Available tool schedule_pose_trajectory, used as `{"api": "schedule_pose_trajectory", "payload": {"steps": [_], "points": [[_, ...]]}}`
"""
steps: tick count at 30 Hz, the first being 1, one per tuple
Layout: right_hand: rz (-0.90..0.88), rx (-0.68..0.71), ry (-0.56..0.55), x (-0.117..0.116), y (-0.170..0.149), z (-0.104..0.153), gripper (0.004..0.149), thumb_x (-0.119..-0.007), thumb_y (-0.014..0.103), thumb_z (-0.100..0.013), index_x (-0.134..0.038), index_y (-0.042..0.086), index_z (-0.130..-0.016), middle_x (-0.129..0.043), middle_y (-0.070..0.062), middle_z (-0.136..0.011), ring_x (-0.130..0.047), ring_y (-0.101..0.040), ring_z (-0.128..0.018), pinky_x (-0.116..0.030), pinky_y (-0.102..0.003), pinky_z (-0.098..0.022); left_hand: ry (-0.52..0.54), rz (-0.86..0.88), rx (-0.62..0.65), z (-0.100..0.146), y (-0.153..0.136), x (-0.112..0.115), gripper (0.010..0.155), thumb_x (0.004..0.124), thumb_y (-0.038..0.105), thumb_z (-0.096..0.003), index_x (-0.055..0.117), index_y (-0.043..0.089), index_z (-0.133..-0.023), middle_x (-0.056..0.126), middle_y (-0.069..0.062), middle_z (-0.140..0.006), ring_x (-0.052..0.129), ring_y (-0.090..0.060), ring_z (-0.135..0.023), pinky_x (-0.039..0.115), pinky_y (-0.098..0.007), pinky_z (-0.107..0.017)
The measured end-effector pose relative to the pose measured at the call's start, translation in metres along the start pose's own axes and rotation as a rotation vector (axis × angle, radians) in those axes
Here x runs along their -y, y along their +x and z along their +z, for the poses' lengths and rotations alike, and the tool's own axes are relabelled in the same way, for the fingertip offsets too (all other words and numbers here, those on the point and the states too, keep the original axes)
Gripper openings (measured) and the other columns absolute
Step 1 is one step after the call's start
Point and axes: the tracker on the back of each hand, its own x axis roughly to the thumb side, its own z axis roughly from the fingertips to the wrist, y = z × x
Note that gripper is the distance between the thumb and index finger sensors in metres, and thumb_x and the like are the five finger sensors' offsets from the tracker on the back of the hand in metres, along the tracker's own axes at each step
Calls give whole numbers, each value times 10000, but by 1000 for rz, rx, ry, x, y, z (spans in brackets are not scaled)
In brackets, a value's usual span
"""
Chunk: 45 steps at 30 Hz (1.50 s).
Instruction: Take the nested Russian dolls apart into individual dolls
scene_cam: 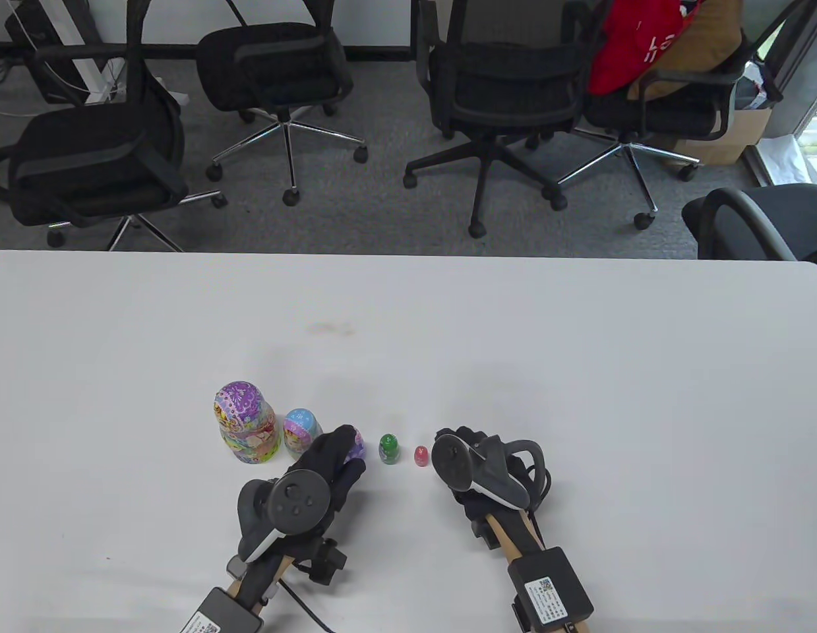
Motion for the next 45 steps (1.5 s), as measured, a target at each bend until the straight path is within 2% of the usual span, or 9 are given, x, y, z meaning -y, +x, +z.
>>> {"api": "schedule_pose_trajectory", "payload": {"steps": [13,26,33,36,39,41,45], "points": [[49,-33,72,-30,0,-13,469,-842,344,-418,-848,161,-849,-965,-77,-696,-973,-228,-484,-889,-301,-355,-10,0,-8,0,-2,2,567,753,366,-547,731,117,-1056,873,-159,-975,1011,-224,-659,939,-311,-414],[36,-45,88,-34,-3,-13,490,-838,359,-418,-837,160,-866,-967,-80,-702,-973,-234,-493,-888,-310,-364,-21,-10,-9,0,-2,4,568,752,367,-547,729,119,-1057,873,-157,-975,1011,-225,-661,939,-312,-415],[16,-53,80,-26,-6,-10,602,-827,408,-416,-760,122,-941,-934,-108,-761,-959,-260,-533,-880,-332,-385,-27,-9,-12,-1,-2,4,573,745,372,-550,723,116,-1062,867,-161,-982,1007,-232,-668,936,-318,-421],[-18,-56,27,-15,-9,-5,630,-812,419,-426,-728,108,-967,-899,-133,-808,-938,-290,-579,-867,-359,-418,-9,-10,-7,1,-1,-1,582,721,379,-562,703,112,-1079,840,-179,-1006,976,-272,-721,915,-353,-462],[-21,-53,-79,-2,-10,5,627,-753,421,-471,-680,99,-1005,-828,-176,-891,-865,-377,-708,-808,-447,-526,22,-69,15,3,3,-9,613,675,398,-581,635,121,-1126,771,-185,-1073,878,-358,-858,848,-433,-581],[10,-41,-149,7,-11,12,565,-684,373,-517,-652,124,-1023,-780,-169,-955,-800,-400,-812,-746,-489,-610,42,-126,25,5,4,-13,631,661,410,-585,600,136,-1150,723,-183,-1120,805,-408,-931,796,-479,-647],[61,-10,-271,24,-15,27,628,-633,417,-532,-510,163,-1093,-579,-158,-1104,-515,-412,-1012,-515,-542,-750,55,-217,27,6,2,-20,703,633,452,-588,459,181,-1214,549,-189,-1233,508,-487,-1108,587,-579,-788]]}}
